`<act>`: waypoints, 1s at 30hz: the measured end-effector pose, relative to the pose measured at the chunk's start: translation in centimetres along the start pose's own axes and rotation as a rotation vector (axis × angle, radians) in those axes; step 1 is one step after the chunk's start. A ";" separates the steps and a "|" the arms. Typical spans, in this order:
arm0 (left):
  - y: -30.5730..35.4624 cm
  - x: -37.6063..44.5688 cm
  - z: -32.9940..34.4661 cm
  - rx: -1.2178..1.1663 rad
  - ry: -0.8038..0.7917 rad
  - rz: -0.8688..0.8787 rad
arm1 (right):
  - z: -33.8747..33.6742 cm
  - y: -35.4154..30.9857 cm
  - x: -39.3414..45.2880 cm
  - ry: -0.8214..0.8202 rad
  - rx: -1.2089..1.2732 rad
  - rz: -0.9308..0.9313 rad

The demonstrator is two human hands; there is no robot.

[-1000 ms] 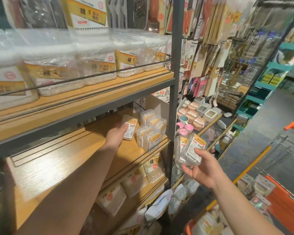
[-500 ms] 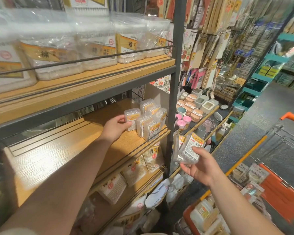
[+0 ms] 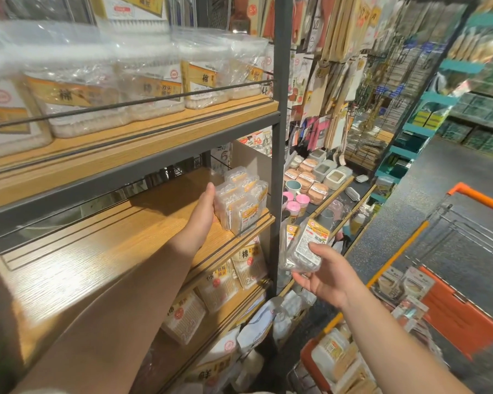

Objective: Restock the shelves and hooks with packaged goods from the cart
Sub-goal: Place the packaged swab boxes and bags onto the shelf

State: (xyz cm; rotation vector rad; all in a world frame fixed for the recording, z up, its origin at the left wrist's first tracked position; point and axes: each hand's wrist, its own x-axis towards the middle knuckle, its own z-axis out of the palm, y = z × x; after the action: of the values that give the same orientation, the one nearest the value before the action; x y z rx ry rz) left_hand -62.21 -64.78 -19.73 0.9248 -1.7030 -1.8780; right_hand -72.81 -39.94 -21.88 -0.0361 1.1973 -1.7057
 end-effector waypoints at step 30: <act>3.2 -7.7 -5.7 -0.184 0.032 0.018 | 10.5 0.5 1.2 -0.114 -0.258 -0.124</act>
State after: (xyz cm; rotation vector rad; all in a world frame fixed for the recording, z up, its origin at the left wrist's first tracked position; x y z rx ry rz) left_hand -53.19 -63.75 -15.23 0.8594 -1.4860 -1.9584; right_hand -67.54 -48.01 -17.45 -0.3665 1.3441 -1.6213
